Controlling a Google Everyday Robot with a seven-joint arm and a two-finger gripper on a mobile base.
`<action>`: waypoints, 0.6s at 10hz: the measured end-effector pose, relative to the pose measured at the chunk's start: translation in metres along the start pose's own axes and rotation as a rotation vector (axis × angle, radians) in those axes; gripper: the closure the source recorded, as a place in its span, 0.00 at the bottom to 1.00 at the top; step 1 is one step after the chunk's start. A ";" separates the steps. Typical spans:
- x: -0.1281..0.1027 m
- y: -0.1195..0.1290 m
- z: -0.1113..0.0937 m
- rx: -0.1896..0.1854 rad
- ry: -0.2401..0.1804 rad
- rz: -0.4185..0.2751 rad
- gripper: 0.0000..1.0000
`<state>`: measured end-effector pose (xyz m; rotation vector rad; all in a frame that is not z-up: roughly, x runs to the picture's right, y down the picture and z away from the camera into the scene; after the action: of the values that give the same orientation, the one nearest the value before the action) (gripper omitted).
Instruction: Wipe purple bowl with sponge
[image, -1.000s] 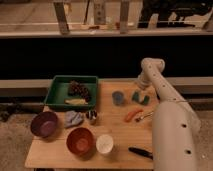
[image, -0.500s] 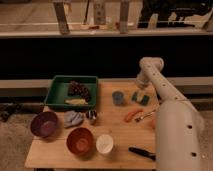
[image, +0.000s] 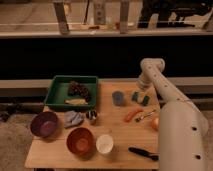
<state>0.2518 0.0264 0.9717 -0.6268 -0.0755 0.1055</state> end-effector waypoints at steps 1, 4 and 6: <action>0.003 0.000 0.004 -0.003 0.014 0.012 0.20; 0.020 0.000 0.020 -0.017 0.041 0.069 0.28; 0.020 -0.001 0.022 -0.019 0.025 0.073 0.51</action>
<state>0.2696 0.0410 0.9908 -0.6502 -0.0289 0.1679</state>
